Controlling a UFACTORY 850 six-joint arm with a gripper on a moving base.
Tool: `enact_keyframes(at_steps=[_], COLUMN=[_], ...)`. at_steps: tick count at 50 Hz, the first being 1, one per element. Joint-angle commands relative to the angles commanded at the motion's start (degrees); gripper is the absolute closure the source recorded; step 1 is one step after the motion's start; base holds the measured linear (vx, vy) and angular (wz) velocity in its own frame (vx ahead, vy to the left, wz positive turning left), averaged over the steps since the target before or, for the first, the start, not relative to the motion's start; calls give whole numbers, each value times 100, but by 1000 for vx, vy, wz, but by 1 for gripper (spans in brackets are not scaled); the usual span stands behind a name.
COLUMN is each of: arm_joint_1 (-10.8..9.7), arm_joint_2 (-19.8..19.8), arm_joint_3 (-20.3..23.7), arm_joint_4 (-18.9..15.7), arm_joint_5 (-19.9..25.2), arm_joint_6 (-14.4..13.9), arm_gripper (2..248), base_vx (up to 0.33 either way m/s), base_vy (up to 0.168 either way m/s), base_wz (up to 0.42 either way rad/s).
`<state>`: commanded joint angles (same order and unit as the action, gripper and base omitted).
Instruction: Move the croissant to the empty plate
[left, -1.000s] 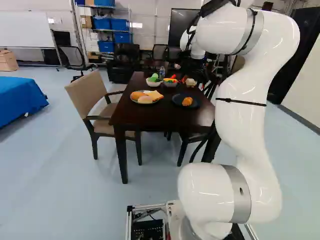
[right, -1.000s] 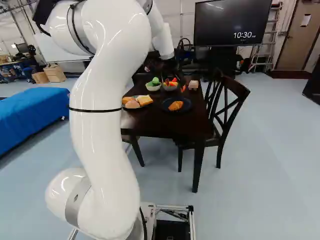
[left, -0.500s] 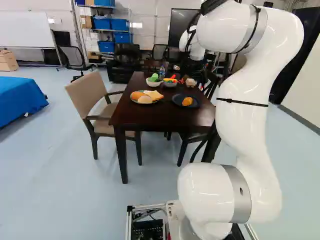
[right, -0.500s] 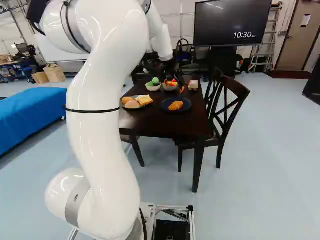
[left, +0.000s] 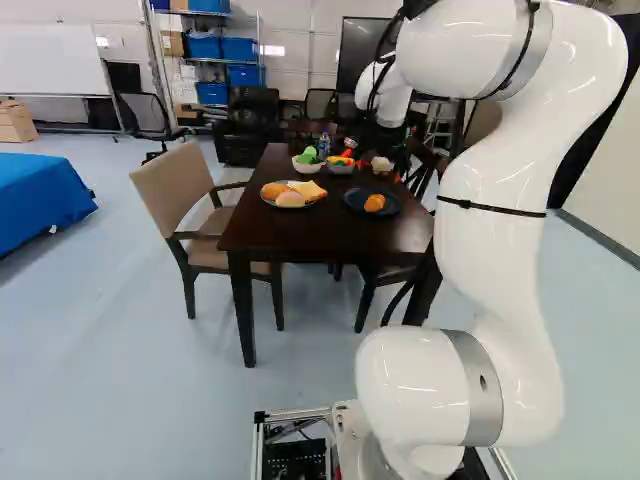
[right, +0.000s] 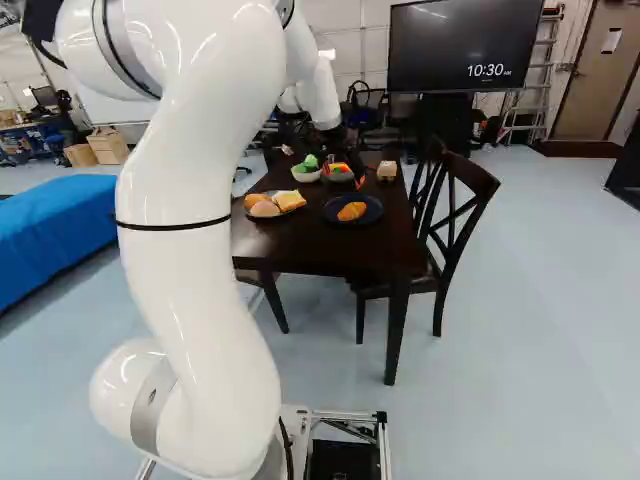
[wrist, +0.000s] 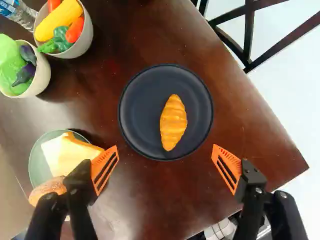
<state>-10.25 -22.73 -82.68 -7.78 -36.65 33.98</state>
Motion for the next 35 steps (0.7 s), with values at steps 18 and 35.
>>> enact_keyframes(at_steps=[18,35], arm_joint_1=[98,215], arm_joint_2=[372,812], arm_joint_3=[747,1629], arm_joint_4=[75,163], arm_joint_5=[833,1817], arm_joint_6=[-327,-713], arm_gripper=[3,3], base_vx=[0,0], base_vy=[0,0], base_wz=[0,0])
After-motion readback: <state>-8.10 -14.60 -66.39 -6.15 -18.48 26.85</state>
